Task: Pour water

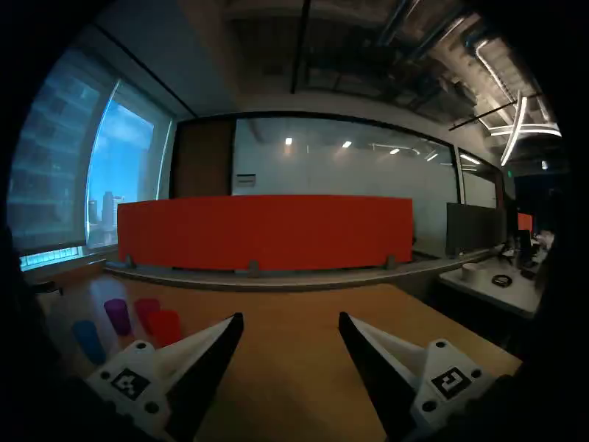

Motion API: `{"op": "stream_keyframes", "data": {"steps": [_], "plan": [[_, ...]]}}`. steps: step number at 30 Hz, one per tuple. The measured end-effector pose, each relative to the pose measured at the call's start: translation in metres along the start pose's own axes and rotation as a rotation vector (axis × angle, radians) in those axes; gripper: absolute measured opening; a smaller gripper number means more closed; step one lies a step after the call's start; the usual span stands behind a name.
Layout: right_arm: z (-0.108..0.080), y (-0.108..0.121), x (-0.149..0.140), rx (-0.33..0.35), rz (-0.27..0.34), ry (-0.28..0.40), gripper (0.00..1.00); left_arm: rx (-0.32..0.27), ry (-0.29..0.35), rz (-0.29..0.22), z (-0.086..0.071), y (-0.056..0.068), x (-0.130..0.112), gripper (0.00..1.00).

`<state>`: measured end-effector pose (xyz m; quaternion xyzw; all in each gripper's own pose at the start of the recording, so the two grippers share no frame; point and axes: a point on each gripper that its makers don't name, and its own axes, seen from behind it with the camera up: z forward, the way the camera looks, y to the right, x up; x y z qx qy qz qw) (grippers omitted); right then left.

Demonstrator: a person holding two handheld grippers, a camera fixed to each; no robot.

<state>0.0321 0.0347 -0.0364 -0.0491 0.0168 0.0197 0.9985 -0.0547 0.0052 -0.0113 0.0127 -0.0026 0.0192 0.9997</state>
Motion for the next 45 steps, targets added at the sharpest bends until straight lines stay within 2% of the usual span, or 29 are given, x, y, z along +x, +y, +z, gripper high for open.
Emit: {"op": "stream_keyframes", "data": {"steps": [12, 21, 30, 39, 45], "plan": [[-0.004, 0.002, 0.000, -0.001, -0.024, 0.020, 1.00, -0.004, -0.003, 0.001, 0.000, 0.000, -0.001, 0.98], [-0.005, -0.003, -0.002, 0.024, -0.057, 0.049, 1.00, -0.003, -0.003, 0.002, 0.000, 0.000, -0.001, 0.98], [0.005, 0.001, -0.014, 0.003, -0.095, 0.059, 1.00, -0.003, -0.003, 0.002, 0.000, 0.000, -0.001, 0.98], [0.016, -0.006, -0.023, 0.015, -0.074, 0.084, 1.00, -0.003, -0.003, 0.003, 0.000, 0.000, -0.001, 0.98], [0.025, 0.001, -0.033, 0.004, -0.028, 0.086, 1.00, -0.003, -0.003, 0.003, 0.000, 0.000, 0.000, 0.98]]}}
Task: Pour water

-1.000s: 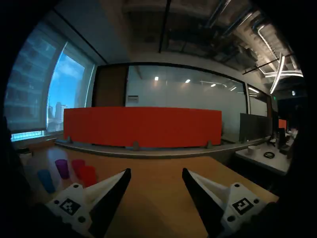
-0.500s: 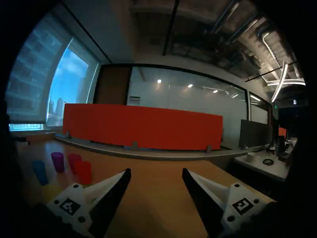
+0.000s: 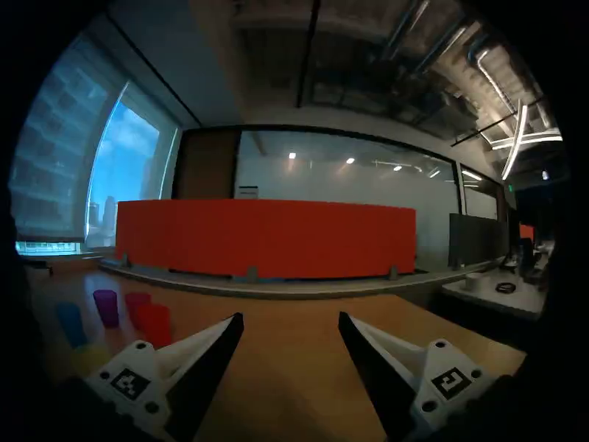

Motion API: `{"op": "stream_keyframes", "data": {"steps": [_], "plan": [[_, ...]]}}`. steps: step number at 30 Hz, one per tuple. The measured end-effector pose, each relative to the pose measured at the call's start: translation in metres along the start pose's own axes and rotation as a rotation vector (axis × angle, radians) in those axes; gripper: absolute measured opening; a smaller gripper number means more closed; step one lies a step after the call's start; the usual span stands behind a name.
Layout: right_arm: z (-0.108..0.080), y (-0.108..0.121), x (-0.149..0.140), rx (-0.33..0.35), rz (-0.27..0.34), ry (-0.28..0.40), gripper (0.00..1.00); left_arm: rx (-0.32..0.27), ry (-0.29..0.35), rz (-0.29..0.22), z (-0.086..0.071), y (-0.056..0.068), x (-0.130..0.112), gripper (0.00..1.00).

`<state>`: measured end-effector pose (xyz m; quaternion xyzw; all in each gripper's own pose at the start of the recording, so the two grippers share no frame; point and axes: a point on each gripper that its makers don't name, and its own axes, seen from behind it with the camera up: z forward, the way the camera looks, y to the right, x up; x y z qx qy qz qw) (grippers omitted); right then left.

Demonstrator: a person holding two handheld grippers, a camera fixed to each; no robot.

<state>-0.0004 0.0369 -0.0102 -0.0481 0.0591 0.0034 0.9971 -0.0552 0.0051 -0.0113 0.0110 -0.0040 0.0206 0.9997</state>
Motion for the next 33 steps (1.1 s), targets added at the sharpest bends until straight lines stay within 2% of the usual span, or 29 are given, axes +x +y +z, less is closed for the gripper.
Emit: {"op": "stream_keyframes", "data": {"steps": [9, 21, 33], "plan": [[0.007, 0.002, -0.015, 0.003, 0.036, -0.019, 1.00, 0.000, 0.000, 0.000, 0.000, 0.000, 0.000, 0.98], [0.011, -0.013, -0.023, 0.033, 0.064, -0.032, 1.00, 0.000, 0.000, 0.000, 0.000, 0.000, 0.000, 0.98], [0.011, -0.018, -0.030, 0.032, 0.059, -0.043, 1.00, 0.000, 0.000, 0.000, 0.000, 0.000, 0.000, 0.98]]}}
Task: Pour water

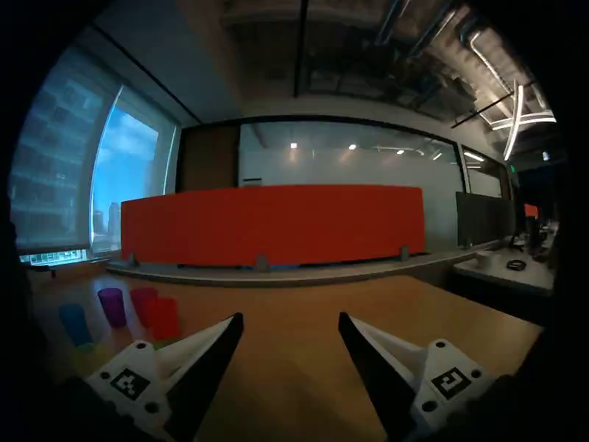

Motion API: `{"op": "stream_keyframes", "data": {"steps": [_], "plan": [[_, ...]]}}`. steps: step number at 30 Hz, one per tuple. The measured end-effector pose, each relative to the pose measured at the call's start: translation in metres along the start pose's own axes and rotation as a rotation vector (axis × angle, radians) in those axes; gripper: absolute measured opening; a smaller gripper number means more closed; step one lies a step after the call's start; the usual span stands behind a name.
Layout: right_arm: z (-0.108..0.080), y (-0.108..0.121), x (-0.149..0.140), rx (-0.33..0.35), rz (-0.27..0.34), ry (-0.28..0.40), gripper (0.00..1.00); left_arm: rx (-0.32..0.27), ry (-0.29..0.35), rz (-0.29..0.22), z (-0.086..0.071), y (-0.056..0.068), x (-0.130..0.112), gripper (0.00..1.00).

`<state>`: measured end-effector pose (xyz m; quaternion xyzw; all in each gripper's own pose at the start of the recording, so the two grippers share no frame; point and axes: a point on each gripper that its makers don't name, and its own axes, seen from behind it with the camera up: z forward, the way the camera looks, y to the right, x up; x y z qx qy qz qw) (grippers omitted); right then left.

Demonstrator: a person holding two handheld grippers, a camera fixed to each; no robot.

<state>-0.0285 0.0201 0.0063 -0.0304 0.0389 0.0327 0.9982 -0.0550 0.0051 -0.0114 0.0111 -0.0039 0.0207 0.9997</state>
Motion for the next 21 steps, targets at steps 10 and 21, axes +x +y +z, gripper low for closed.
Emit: {"op": "stream_keyframes", "data": {"steps": [10, 21], "plan": [[0.0000, -0.0018, -0.0023, -0.001, -0.011, -0.010, 1.00, 0.000, 0.000, 0.000, 0.0004, 0.0000, -0.0002, 0.98], [-0.0017, -0.0077, -0.0027, 0.005, -0.034, -0.012, 1.00, 0.000, 0.000, 0.000, 0.0004, -0.0004, -0.0002, 0.98]]}}
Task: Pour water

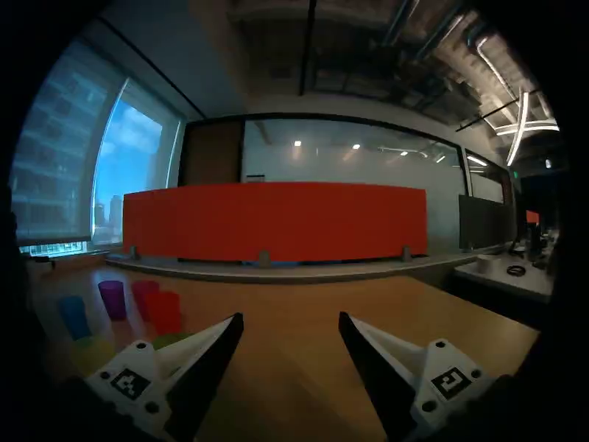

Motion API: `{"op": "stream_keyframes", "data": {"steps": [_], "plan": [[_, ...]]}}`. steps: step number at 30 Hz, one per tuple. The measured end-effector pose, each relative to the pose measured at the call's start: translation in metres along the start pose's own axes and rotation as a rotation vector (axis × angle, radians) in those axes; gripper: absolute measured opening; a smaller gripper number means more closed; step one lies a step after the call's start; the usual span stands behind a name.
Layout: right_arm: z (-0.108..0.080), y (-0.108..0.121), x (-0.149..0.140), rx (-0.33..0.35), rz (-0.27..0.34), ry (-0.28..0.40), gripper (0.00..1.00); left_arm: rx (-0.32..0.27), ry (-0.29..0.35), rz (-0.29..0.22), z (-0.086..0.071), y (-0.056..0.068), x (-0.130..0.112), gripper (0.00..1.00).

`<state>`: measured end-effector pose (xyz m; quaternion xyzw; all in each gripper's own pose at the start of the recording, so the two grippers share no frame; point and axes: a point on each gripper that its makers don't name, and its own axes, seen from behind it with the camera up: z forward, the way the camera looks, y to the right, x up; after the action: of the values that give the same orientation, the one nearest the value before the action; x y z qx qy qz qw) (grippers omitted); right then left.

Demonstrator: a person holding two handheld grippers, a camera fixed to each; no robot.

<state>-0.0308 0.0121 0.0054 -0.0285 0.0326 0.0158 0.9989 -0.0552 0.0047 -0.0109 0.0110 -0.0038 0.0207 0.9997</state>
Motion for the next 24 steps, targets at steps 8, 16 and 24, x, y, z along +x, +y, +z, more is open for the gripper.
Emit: {"op": "stream_keyframes", "data": {"steps": [8, 16, 24], "plan": [[-0.0009, -0.0003, -0.0002, 0.001, 0.001, -0.001, 1.00, 0.000, 0.000, 0.000, 0.0000, 0.0003, 0.0001, 0.98], [-0.0018, -0.0010, 0.0001, 0.001, 0.001, -0.002, 1.00, 0.000, 0.000, 0.000, -0.0003, 0.0001, 0.0000, 0.98], [-0.0021, -0.0010, -0.0007, 0.001, 0.001, -0.002, 1.00, 0.000, -0.001, -0.001, -0.0009, 0.0004, -0.0002, 0.98]]}}
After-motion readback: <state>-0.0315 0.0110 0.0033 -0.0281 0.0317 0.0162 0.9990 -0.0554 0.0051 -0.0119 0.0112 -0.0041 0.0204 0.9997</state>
